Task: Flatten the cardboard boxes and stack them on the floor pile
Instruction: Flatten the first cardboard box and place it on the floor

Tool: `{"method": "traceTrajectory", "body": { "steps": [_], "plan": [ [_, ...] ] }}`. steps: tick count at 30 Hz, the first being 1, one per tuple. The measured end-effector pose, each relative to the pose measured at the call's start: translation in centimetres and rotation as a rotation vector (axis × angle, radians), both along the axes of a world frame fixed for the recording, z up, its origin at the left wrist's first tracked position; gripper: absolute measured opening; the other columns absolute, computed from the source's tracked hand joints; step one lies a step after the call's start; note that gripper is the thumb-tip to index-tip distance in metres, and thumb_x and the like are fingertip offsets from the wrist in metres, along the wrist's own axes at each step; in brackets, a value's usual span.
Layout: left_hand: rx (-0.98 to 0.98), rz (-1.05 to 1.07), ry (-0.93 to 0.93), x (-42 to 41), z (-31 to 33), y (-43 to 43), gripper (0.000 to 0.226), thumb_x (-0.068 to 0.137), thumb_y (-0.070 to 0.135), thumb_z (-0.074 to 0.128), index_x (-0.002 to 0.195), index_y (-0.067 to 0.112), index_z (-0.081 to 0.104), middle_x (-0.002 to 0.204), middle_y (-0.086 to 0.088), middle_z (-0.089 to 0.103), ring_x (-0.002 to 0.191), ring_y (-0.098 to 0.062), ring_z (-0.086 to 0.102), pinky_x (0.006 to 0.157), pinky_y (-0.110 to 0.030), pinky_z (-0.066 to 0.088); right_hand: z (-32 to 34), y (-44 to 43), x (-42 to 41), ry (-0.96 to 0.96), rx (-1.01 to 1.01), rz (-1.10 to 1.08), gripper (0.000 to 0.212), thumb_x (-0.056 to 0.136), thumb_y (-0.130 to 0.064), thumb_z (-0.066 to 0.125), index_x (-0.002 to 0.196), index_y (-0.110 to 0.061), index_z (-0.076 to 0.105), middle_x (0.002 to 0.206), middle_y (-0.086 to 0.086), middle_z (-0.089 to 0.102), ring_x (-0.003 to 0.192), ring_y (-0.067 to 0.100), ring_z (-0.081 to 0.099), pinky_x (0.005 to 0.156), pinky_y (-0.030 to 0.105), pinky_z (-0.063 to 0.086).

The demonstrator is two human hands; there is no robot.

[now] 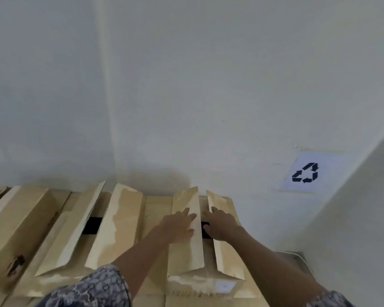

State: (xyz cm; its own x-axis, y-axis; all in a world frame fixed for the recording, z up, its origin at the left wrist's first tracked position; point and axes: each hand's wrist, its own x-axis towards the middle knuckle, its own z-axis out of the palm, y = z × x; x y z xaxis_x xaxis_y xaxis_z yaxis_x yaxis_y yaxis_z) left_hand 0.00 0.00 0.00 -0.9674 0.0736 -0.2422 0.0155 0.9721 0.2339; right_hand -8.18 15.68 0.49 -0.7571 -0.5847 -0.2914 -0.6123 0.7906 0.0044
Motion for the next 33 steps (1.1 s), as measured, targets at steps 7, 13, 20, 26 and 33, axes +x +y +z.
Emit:
{"method": "traceTrajectory", "body": {
  "steps": [7, 13, 20, 26, 33],
  "plan": [
    [-0.029, 0.054, -0.020, -3.2, -3.2, 1.1, 0.057, 0.094, 0.065, 0.031, 0.147, 0.042, 0.028, 0.165, -0.005, -0.011, 0.149, -0.031, 0.012, 0.107, -0.058, 0.034, -3.4, 1.4, -4.5, -0.001, -0.076, 0.031, 0.051, 0.096, -0.040, 0.044, 0.144, -0.023, 0.036, 0.162, 0.017, 0.008, 0.140, 0.035, 0.031, 0.102, 0.047, 0.041],
    [-0.117, 0.012, 0.256, -4.8, -1.0, 0.2, 0.050, 0.089, 0.067, 0.029, 0.104, 0.028, 0.056, 0.163, -0.007, 0.016, 0.141, -0.026, 0.036, 0.087, -0.043, 0.052, -0.6, 5.7, -9.1, 0.129, -0.210, 0.113, 0.029, 0.093, -0.035, 0.048, 0.111, -0.014, 0.055, 0.160, 0.014, 0.021, 0.124, 0.034, 0.048, 0.086, 0.041, 0.048],
    [-0.022, 0.021, 0.048, -5.2, 0.1, 2.0, 0.057, 0.092, 0.062, 0.045, 0.143, 0.035, 0.039, 0.165, -0.002, 0.001, 0.145, -0.026, 0.027, 0.102, -0.048, 0.041, -1.4, 10.4, -12.6, 0.132, -0.040, -0.130, 0.037, 0.095, -0.022, 0.044, 0.130, -0.011, 0.049, 0.161, 0.020, 0.010, 0.141, 0.041, 0.025, 0.108, 0.054, 0.033],
    [-0.129, 0.056, 0.059, -4.0, -0.7, 2.2, 0.054, 0.091, 0.034, 0.042, 0.142, 0.017, 0.038, 0.165, -0.006, -0.002, 0.145, -0.025, 0.025, 0.087, -0.038, 0.051, -4.8, 10.5, -11.7, 0.132, 0.144, -0.184, 0.042, 0.093, -0.018, 0.037, 0.134, -0.009, 0.043, 0.160, 0.028, -0.004, 0.145, 0.047, -0.014, 0.110, 0.070, -0.009],
    [-0.498, 0.238, 0.048, -1.7, -1.0, -0.7, 0.037, 0.098, 0.021, 0.050, 0.135, 0.018, 0.045, 0.159, -0.031, -0.003, 0.145, -0.051, 0.007, 0.109, -0.065, 0.029, -7.2, 7.7, -11.8, 0.136, 0.012, -0.044, 0.101, 0.079, -0.086, 0.024, 0.153, -0.017, 0.015, 0.163, 0.016, 0.003, 0.149, 0.038, -0.001, 0.102, 0.077, -0.007]
  ]
}}
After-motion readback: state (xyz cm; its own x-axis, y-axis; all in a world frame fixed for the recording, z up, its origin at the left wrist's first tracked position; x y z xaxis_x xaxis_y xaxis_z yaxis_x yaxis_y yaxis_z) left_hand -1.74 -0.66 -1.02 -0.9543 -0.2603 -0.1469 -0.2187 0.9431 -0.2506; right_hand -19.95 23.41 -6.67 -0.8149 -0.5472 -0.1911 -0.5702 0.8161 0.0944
